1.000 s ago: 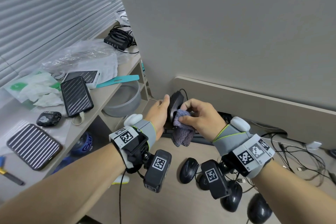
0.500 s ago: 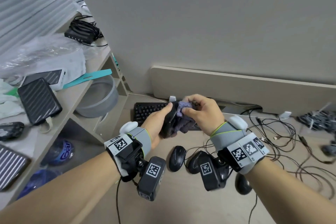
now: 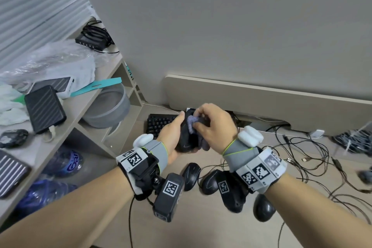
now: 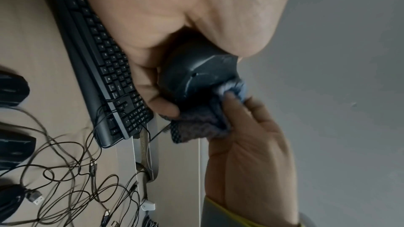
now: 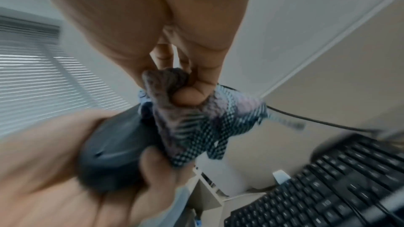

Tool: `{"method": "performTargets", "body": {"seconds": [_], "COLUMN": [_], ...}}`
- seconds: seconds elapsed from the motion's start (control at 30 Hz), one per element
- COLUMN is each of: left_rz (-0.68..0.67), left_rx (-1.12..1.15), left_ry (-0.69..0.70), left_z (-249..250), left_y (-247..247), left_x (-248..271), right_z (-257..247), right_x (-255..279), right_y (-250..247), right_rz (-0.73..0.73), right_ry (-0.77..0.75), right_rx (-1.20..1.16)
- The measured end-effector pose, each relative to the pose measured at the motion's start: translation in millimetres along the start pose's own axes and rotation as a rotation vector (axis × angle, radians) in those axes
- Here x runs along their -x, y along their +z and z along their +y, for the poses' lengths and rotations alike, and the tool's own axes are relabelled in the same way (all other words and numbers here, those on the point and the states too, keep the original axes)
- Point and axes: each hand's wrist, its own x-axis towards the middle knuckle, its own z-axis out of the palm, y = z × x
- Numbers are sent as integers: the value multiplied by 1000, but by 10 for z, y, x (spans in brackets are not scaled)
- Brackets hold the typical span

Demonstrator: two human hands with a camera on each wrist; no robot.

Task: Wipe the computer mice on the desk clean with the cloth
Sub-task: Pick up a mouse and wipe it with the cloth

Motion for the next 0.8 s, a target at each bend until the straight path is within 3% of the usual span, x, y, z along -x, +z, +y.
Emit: {"method": "performTargets", "body": {"seconds": [0.07, 0.17, 0.27, 0.37, 0.43, 0.53, 0.63, 0.8], "left_rz": [-7, -3, 24, 22, 39, 33, 17, -111], "left_rx": [6, 51, 69, 80, 68, 16, -19, 43], "left_ry": [-3, -17, -27, -3, 17, 9, -21, -54], "left_z": [11, 7, -23, -7, 6, 7, 9, 134], "left_y": [16, 40, 105, 198, 195, 149, 129, 18], "left_x": [-1, 50, 63, 79, 85, 116, 124, 78], "right_z": [-82, 80, 200, 25, -15, 75, 110, -133], "right_x": [103, 119, 11, 14, 116, 124, -39, 110], "right_y": [19, -100, -206, -205, -194, -263, -276, -81], "right_rz": [-92, -226, -124, -82, -192, -314, -190, -189], "right_ry": [-117, 52, 72, -80, -145, -45, -63, -223], "right_rx": [-21, -100, 53, -10, -36, -23, 87, 28]}}
